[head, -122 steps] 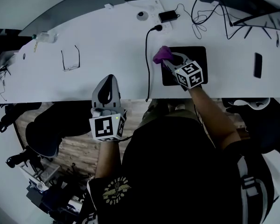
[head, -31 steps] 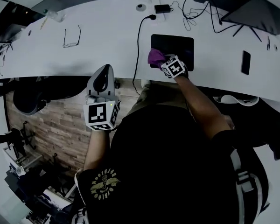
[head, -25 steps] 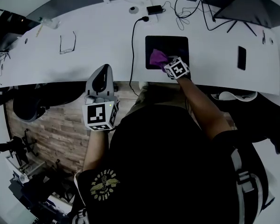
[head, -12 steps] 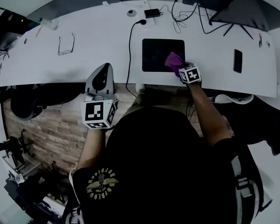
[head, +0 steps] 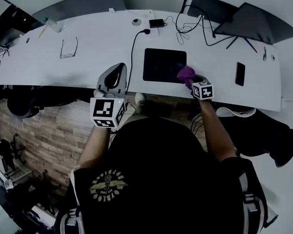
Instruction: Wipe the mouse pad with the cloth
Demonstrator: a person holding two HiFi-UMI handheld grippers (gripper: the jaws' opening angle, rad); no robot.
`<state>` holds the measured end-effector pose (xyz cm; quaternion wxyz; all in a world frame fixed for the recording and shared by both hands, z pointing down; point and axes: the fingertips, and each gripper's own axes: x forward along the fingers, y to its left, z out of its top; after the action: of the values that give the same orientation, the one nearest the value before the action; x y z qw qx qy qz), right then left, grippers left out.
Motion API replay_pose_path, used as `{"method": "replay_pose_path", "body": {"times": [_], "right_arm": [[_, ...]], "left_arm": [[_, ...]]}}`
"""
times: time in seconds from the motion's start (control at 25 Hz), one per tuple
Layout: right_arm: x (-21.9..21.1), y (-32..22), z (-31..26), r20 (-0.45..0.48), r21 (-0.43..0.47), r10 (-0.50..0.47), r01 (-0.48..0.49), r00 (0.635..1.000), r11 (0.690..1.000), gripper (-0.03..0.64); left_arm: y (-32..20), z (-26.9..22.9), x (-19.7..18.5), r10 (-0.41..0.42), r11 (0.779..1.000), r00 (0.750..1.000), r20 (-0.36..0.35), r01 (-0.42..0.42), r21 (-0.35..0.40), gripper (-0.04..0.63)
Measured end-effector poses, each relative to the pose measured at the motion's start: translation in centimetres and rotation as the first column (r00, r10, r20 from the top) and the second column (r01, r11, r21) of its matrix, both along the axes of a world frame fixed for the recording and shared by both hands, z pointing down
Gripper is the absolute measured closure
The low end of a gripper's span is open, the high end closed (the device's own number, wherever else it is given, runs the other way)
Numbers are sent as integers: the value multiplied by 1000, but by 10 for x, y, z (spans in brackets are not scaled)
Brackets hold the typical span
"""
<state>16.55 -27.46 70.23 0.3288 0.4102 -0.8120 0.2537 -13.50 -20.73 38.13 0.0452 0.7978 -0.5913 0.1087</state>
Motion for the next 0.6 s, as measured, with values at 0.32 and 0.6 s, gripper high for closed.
{"method": "replay_pose_path", "body": {"times": [0.32,0.6], "right_arm": [[7,12,-168,267,299,19,-102,964,949,531],[5,41,-289,335,511,-103,-89,937,855,532]], "left_arm": [[-1,-45,7,-18,987,998,-53,27,160,594],[13,-60,20,-35,987,999,-33,40,155,594]]}}
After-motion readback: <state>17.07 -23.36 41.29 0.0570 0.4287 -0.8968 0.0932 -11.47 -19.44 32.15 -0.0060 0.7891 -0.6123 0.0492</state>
